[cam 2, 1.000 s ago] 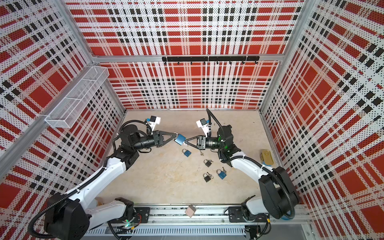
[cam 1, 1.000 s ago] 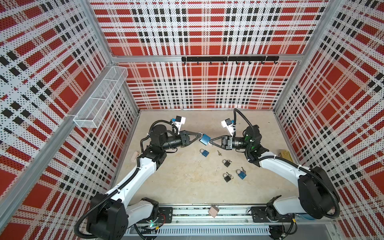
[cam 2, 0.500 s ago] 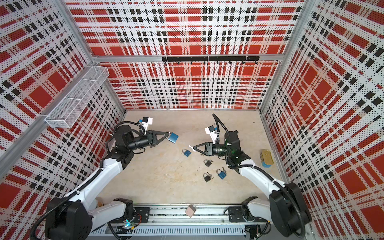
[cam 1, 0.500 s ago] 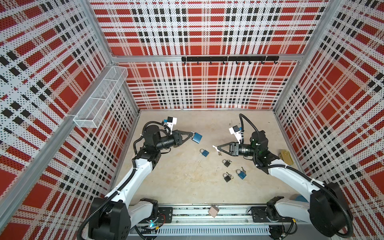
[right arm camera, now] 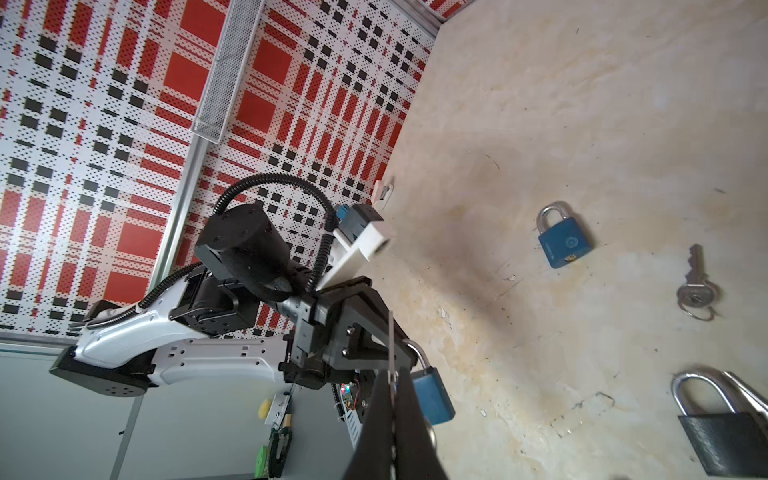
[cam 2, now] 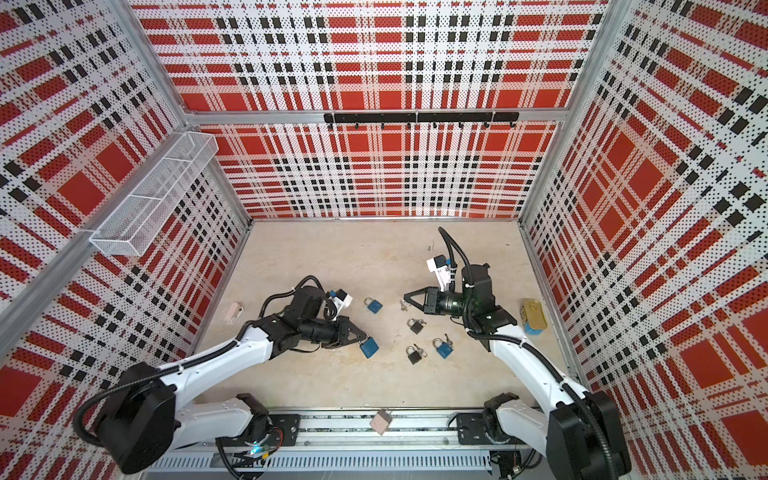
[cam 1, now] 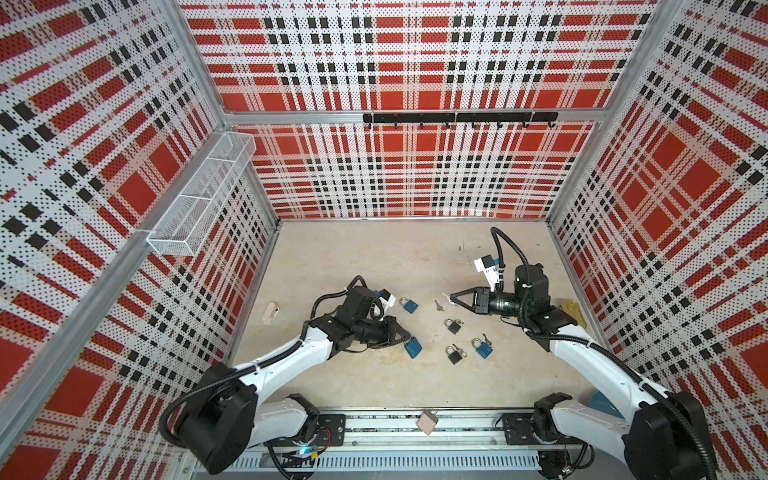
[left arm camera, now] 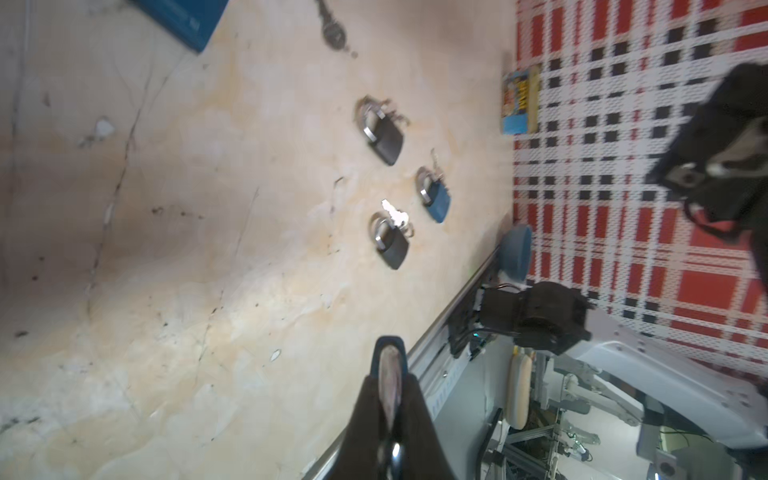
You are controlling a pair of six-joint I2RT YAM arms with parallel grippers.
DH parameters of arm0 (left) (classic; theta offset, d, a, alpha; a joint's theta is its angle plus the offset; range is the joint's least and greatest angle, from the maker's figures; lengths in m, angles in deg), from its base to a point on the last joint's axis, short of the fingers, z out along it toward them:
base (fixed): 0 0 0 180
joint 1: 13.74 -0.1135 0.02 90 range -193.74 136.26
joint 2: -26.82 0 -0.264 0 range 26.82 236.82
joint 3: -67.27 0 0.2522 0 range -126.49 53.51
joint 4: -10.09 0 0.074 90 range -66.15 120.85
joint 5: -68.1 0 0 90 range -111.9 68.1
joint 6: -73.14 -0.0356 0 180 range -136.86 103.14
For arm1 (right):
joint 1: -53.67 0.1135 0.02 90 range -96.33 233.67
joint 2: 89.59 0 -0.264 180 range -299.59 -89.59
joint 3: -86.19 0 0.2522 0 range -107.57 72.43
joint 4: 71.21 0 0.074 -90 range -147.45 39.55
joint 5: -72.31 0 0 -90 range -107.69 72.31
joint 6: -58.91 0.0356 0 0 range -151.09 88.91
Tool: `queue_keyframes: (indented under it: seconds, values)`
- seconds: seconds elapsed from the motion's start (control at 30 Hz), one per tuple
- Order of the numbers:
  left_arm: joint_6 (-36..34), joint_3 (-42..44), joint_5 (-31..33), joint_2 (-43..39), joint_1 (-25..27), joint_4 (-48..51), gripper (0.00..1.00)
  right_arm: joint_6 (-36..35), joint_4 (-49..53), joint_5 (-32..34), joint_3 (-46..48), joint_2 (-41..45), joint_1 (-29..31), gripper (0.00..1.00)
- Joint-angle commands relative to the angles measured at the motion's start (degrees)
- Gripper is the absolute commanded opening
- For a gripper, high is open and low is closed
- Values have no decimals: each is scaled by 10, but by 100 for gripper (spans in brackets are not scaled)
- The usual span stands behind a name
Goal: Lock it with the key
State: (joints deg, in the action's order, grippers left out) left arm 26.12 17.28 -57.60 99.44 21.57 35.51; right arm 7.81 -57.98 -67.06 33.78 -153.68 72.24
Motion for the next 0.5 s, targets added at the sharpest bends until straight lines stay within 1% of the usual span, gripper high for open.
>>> queue_keyframes:
  seconds: [0.0, 0.07, 0.23, 0.37, 0.47]
  values:
    - [-16, -9, 34, 34, 17, -40, 0, -52, 37, 24, -2, -8, 4, 0]
    - [-25, -15, 42, 64, 17, -43, 0, -71, 60, 39, -5, -14, 14, 0]
    - [-43, -35, 42, 128, 17, -54, 0, -86, 67, 69, -2, -33, 43, 0]
    - [-55, -48, 44, 159, 14, -54, 0, -101, 76, 100, -4, -54, 70, 0]
    - [-66, -56, 45, 174, 11, -49, 0, -93, 57, 109, 3, -74, 81, 0]
